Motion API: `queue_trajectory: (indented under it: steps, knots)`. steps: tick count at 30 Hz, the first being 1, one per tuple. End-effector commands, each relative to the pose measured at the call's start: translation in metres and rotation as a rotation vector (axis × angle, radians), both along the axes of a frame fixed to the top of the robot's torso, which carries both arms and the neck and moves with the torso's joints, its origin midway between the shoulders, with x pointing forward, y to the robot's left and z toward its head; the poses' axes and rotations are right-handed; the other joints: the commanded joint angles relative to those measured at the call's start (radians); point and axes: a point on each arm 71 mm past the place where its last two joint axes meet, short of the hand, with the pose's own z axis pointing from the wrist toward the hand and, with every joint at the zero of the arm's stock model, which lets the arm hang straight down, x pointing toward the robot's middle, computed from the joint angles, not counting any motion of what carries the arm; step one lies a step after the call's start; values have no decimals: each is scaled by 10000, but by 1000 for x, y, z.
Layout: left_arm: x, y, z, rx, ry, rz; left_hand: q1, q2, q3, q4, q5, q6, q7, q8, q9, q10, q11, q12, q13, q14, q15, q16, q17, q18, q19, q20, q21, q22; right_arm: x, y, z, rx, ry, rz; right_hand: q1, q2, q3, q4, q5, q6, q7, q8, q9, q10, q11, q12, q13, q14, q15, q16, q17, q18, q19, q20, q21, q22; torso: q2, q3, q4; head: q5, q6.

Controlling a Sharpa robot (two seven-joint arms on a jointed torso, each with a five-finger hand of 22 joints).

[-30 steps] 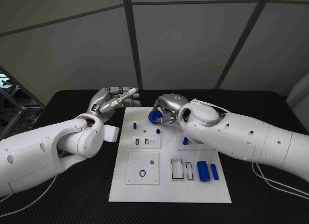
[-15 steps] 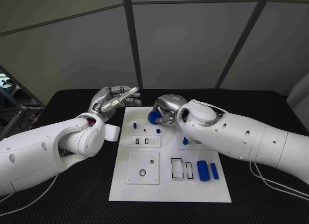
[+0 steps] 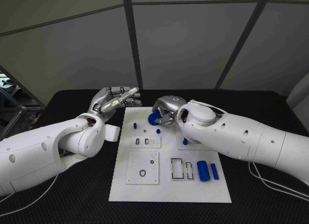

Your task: Assemble the parts on the task board

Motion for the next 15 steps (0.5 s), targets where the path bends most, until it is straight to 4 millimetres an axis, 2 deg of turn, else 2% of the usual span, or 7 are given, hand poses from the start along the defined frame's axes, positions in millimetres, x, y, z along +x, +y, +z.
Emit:
queue_trajectory:
  steps: [1, 8, 15]
  knots:
    - [0, -1, 2, -20, -111, -130, -2, 78, 39, 11, 33, -49, 124, -43, -3, 13, 55, -43, -2, -26, 28, -37, 12, -248, -56, -1, -41, -13, 0, -1, -1, -100, 258, 56, -73, -111, -104, 24, -67, -133, 24, -66, 13, -53, 19, -66, -16, 763, 92, 61, 1296, -159, -22, 62, 2, -10, 0, 3, -4, 12, -6]
    - [0, -1, 1, 30, 7, -95, 7, 88, 65, -17, 29, -44, 126, -58, -2, 18, 57, -59, 0, -19, 27, -57, 29, -247, -51, -2, -44, -20, 0, -4, -4, -254, 662, 105, -597, -8, -252, 424, 38, 276, 59, 128, 136, 2, 55, 6, 54, 767, 127, 73, 1322, -163, -14, 98, 11, 12, 1, 5, -14, 20, -6]
    - [0, -1, 1, 48, 56, -89, -5, 100, 70, -12, 29, -48, 131, -65, -3, 13, 61, -67, -1, -21, 30, -65, 32, -247, -50, -1, -44, -22, 2, -8, -6, -213, 917, -26, -1104, 139, -338, 851, 348, 350, 83, 130, 145, 14, 84, 53, 97, 775, 153, 93, 1365, -165, -6, 120, 20, 29, 4, 3, -4, 0, -14]
